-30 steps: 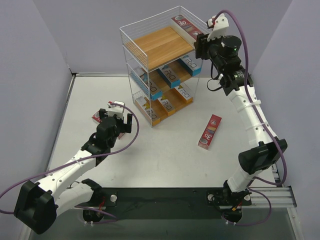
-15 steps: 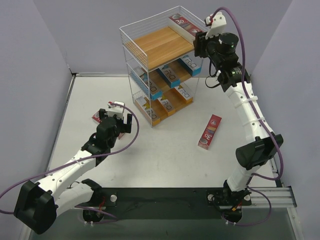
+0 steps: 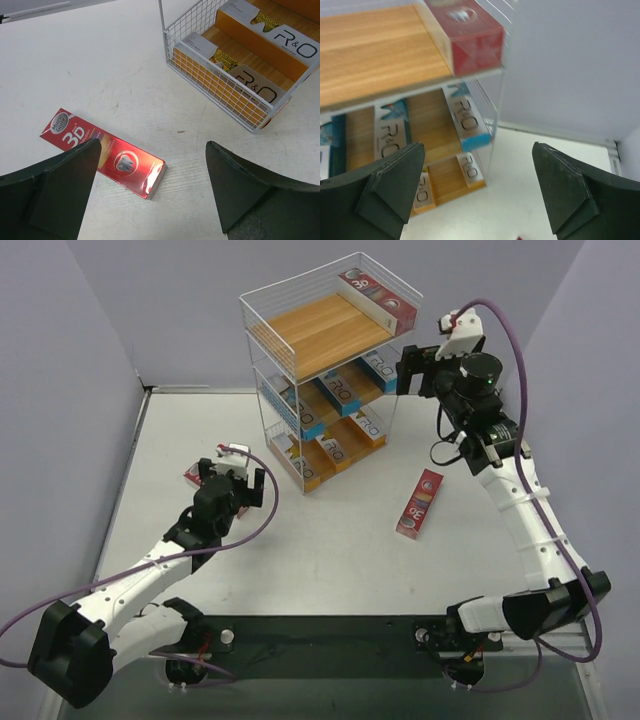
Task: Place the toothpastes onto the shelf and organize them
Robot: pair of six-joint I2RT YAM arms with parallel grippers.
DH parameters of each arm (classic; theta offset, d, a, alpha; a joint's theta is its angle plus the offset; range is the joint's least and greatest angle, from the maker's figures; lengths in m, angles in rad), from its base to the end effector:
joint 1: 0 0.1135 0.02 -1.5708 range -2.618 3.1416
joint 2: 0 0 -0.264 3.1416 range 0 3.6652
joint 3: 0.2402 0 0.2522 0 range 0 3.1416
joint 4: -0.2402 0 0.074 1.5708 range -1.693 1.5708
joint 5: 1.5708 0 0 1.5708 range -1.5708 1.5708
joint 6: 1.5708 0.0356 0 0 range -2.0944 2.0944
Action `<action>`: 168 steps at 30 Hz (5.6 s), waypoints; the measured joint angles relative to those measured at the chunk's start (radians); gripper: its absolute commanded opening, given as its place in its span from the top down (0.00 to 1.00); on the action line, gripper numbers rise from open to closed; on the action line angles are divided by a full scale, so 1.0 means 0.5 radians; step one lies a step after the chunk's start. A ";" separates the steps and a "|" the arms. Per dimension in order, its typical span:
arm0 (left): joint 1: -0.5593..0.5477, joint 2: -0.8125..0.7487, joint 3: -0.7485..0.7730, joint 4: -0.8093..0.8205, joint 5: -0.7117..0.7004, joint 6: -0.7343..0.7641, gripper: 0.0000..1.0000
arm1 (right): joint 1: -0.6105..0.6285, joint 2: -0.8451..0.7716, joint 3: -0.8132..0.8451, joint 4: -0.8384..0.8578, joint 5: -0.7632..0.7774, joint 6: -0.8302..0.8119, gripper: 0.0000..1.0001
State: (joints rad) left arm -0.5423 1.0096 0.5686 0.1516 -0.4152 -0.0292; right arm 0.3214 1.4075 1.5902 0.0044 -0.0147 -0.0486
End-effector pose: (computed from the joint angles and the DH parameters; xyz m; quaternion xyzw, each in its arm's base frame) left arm 0.2034 -0.1058 0.2563 0.0799 0.7901 -0.0063 0.6078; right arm 0.2985 0.0999 0.4979 -0.1229 0.6260 0.1094 0.7623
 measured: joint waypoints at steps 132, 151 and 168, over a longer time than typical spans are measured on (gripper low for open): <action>-0.457 -0.064 -0.044 0.037 0.083 0.240 0.03 | 0.436 -0.510 -1.537 -0.916 -0.111 0.943 0.00; -0.457 0.002 -0.044 0.042 0.123 0.239 0.03 | 0.582 -0.769 -2.074 -1.025 -0.294 1.327 0.07; -0.490 0.042 -0.044 0.050 0.130 0.230 0.03 | 1.187 -0.639 -2.136 -1.017 0.478 1.716 0.25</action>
State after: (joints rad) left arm -0.7872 1.0306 0.5465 0.1768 -0.3504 0.0860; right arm 0.9150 1.0878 0.5224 -0.5041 0.2245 0.8093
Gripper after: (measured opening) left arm 0.974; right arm 0.770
